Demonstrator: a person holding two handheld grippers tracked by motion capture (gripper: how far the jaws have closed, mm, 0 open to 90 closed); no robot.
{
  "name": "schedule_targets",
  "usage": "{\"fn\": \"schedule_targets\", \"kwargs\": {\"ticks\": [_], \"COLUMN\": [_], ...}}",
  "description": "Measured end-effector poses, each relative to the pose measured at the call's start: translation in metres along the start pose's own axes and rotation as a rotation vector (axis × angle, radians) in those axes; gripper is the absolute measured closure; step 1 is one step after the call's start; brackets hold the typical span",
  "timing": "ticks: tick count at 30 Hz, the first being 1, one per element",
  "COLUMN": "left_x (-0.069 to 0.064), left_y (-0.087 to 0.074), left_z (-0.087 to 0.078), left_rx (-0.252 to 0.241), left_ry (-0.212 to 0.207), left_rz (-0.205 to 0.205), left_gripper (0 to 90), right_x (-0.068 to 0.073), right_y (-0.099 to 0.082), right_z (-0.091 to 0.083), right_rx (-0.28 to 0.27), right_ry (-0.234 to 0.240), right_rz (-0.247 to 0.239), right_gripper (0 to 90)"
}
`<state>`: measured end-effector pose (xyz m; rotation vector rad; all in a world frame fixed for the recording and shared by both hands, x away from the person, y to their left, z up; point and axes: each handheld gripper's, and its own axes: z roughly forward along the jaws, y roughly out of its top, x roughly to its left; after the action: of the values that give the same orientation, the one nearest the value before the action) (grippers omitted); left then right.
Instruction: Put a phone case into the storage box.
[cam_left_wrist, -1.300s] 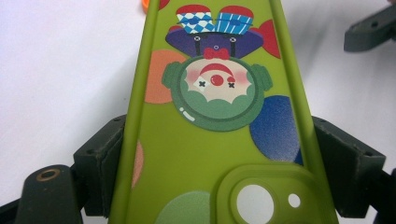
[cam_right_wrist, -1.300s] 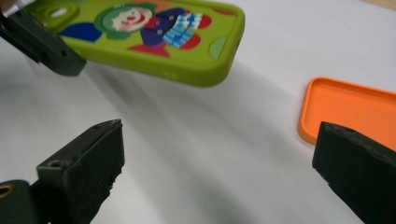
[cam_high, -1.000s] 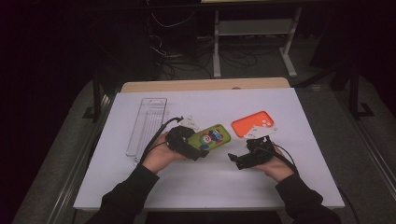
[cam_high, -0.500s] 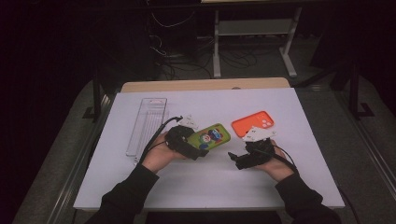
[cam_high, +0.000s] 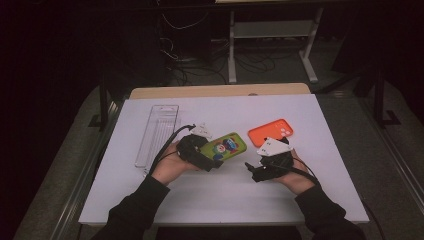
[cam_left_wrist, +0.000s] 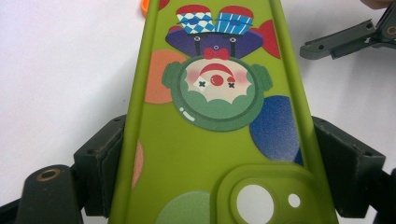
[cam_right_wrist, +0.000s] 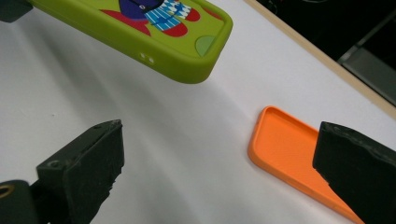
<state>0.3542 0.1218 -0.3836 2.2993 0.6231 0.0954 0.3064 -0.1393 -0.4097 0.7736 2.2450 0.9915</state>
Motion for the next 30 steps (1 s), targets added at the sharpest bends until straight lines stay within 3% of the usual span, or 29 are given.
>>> {"fn": "schedule_targets", "kwargs": {"ticks": [10,12,19,27,29,30], "left_x": [0.001,0.001,0.001,0.001,0.002,0.0], "left_y": [0.0,0.0,0.001,0.001,0.001,0.001], "left_z": [0.0,0.0,0.0,-0.001,-0.001,-0.001], "left_rx": [0.002,0.002,0.007,0.009,0.009,0.003], "left_ry": [0.0,0.0,0.006,0.008,0.014,0.01], "left_rz": [0.01,0.018,0.03,0.032,0.053,0.036], "left_gripper": [15.7,15.8,15.8,15.7,15.7,15.7], "right_x": [0.006,0.008,0.013,0.017,0.021,0.021], "right_y": [0.001,0.001,0.002,0.003,0.004,0.004], "right_z": [0.002,0.002,0.003,0.002,0.003,0.003], "right_rx": [0.004,0.004,0.005,-0.008,-0.01,-0.01], "right_ry": [-0.059,-0.082,-0.119,-0.173,-0.199,-0.199], "right_rz": [-0.101,-0.149,-0.21,-0.321,-0.361,-0.361], "right_gripper": [1.3,1.3,1.4,1.5,1.5,1.5]}}
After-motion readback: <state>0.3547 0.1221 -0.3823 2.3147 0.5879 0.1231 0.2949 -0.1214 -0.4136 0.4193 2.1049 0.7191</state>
